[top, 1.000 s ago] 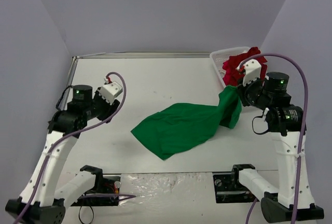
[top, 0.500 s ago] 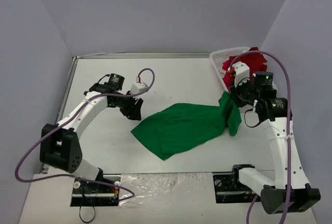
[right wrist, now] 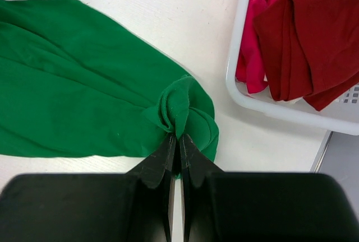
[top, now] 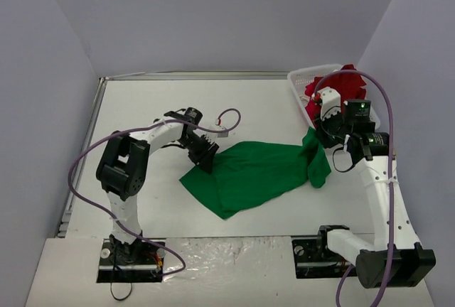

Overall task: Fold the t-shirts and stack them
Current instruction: Flatten out the tshirt

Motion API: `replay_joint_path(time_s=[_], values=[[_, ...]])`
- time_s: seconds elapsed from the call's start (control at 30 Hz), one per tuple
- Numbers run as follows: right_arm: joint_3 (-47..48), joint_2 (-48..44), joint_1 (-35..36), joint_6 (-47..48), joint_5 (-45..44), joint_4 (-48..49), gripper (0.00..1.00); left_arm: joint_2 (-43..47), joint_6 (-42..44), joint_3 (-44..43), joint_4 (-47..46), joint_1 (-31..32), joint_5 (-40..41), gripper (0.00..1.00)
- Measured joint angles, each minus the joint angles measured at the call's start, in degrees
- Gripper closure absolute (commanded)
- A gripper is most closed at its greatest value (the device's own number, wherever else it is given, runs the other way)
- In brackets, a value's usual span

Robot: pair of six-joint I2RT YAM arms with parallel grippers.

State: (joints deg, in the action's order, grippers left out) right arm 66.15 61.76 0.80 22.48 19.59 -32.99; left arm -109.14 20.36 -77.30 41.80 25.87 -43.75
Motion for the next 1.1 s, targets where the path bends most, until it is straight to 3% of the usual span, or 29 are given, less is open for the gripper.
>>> replay_joint_path(time_s=[0.87, 1.1], values=[[-3.15, 1.88, -0.13, 0.04, 0.17, 2.84, 1.00, -8.22, 0.24, -5.11, 0.44, 3.43, -2.89, 0.72], [-3.80, 1.88, -0.13, 0.04, 0.20, 2.97, 1.00, -8.26, 1.07, -5.11, 0.39, 3.43, -2.43, 0.97]])
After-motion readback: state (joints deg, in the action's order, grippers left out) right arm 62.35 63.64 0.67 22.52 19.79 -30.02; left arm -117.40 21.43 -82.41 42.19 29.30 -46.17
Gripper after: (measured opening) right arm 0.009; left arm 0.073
